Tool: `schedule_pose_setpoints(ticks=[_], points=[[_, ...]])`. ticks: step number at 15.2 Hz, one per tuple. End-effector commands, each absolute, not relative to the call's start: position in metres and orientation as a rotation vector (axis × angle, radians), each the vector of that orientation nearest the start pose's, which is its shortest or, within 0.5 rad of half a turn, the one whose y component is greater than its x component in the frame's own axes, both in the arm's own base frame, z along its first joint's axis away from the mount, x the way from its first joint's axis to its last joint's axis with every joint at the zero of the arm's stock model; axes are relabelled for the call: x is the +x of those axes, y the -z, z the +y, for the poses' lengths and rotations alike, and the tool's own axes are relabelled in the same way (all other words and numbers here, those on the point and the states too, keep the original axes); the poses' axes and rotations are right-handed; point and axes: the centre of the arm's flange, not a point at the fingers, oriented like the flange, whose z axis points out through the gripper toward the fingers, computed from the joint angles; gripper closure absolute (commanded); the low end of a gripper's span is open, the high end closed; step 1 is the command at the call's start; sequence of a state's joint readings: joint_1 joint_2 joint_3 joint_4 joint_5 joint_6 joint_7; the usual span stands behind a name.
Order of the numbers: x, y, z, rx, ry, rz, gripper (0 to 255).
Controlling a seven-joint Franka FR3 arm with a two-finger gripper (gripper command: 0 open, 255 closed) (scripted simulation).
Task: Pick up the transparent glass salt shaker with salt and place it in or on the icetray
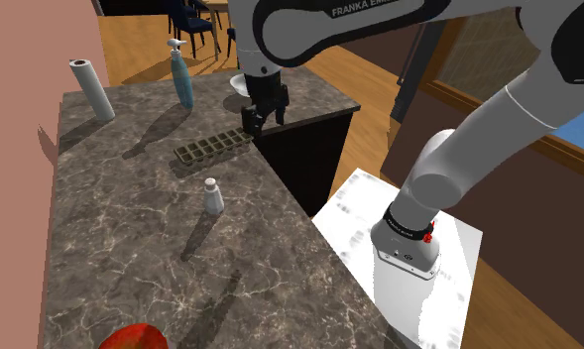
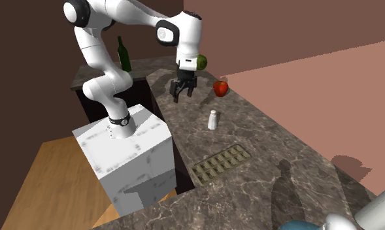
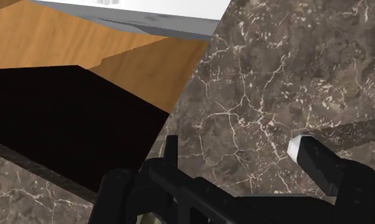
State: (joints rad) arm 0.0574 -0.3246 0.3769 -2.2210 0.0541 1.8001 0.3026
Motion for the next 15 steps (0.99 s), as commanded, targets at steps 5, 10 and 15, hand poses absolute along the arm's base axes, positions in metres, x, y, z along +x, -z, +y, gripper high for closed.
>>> schedule_pose_setpoints(ticks=[5,10,15], points=[[0.434,-0.455,0.269,-3.236,-0.163,-0.152,0],[0.462,-0.426,0.323,-3.236,-0.182,-0.156,0],[0.481,-0.400,0.362,-3.236,-0.196,-0.159,0]])
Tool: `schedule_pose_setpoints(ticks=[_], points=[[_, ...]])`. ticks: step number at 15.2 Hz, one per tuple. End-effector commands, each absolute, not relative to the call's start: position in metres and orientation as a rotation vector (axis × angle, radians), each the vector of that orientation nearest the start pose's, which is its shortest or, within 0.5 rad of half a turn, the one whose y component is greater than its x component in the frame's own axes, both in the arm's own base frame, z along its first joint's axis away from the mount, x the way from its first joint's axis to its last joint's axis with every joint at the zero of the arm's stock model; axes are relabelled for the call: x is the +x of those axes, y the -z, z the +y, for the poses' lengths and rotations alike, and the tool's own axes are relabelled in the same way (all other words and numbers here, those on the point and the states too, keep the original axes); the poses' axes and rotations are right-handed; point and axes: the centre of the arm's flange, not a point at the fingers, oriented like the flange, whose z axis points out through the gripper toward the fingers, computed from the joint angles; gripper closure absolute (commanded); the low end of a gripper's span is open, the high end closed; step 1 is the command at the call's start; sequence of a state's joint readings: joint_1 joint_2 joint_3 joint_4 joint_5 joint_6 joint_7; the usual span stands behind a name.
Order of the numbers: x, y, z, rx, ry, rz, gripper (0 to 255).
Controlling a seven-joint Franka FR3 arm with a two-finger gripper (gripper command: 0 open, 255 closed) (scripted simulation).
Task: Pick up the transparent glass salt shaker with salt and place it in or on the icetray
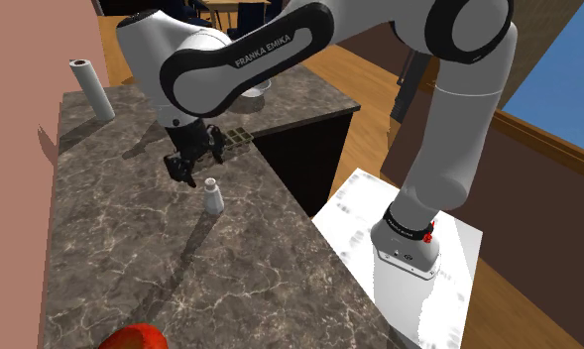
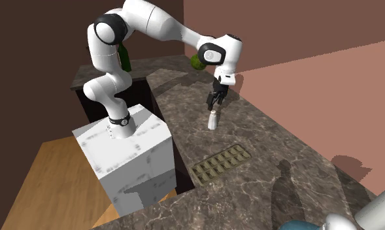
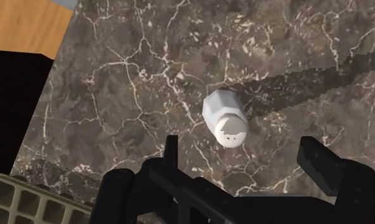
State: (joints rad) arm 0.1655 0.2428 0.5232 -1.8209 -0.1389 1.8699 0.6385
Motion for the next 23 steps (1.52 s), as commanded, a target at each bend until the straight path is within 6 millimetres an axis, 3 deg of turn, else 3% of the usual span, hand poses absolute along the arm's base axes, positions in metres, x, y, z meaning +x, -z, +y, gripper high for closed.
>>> schedule_pose_setpoints(ticks=[1,7,14,15,23], points=[[0.480,-0.395,0.361,-3.236,-0.196,-0.159,0],[0.477,-0.366,0.358,-3.236,-0.196,-0.159,0],[0.477,-0.366,0.358,-3.236,-0.196,-0.159,0],[0.477,-0.366,0.358,-3.236,-0.196,-0.159,255],[0.476,-0.366,0.358,-3.236,-0.196,-0.159,255]])
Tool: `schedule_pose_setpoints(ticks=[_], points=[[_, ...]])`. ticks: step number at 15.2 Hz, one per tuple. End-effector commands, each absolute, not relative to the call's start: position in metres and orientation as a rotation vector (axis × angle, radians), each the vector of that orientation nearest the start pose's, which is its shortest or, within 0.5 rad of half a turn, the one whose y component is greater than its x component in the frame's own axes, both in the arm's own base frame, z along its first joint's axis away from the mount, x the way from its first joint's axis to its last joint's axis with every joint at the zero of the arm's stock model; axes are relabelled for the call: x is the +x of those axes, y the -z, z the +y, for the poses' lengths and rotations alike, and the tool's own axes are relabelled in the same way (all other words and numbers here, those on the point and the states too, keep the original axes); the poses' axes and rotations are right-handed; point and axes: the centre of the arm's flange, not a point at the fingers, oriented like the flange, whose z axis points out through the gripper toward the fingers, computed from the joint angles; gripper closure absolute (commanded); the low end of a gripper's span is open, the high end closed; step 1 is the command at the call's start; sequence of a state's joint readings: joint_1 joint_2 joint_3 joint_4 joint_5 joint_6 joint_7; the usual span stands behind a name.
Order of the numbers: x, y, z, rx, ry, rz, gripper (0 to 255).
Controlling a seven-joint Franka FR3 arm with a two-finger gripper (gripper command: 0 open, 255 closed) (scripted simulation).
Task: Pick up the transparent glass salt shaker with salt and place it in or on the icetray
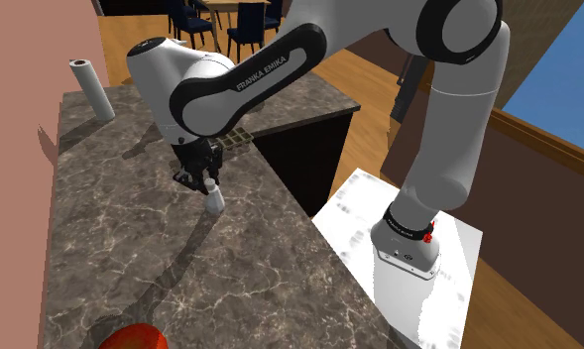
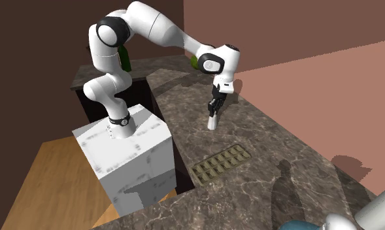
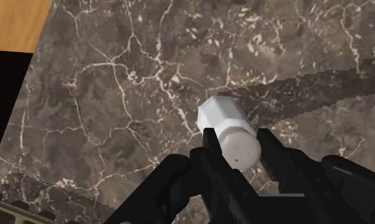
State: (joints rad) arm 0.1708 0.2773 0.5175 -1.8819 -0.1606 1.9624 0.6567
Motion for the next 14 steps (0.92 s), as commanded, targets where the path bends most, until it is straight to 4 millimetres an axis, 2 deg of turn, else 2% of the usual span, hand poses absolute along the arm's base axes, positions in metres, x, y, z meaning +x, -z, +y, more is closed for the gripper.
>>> schedule_pose_setpoints(ticks=[1,14], points=[[0.477,-0.366,0.358,-3.236,-0.196,-0.159,255],[0.477,-0.435,0.358,-3.236,-0.196,-0.159,255]])
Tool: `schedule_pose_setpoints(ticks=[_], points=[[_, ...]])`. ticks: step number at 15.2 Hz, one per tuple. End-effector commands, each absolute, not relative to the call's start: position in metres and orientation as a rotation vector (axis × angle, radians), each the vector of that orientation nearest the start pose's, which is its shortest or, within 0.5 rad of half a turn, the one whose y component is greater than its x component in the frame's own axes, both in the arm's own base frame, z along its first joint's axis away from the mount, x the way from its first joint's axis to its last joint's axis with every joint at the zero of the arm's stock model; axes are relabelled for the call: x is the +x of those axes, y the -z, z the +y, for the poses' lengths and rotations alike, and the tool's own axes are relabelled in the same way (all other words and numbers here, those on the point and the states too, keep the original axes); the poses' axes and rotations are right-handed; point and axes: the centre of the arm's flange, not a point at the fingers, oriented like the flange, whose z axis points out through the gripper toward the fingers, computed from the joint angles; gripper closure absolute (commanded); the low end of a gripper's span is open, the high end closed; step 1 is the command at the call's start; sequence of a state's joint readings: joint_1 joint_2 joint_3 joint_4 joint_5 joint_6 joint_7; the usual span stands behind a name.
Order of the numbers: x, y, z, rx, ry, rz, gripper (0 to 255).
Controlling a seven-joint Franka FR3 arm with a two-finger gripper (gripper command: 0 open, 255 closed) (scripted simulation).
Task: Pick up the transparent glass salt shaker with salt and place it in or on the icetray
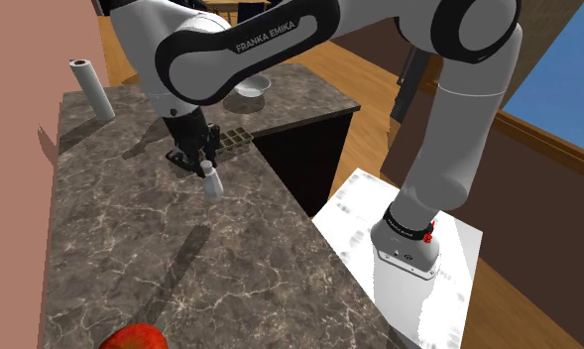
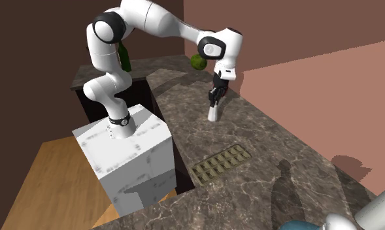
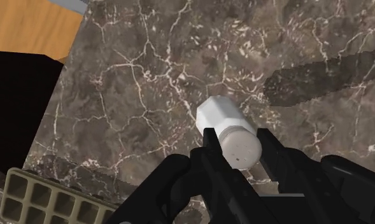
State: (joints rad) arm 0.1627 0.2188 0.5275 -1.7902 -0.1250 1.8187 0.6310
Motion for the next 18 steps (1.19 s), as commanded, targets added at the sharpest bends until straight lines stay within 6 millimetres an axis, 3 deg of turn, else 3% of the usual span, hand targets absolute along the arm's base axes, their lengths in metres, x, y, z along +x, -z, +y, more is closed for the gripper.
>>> schedule_pose_setpoints(ticks=[1,7,18], points=[[0.477,-0.440,0.358,-3.236,-0.196,-0.159,255],[0.477,-0.468,0.358,-3.236,-0.196,-0.159,255],[0.584,-0.491,0.264,-3.236,-0.196,-0.159,255]])
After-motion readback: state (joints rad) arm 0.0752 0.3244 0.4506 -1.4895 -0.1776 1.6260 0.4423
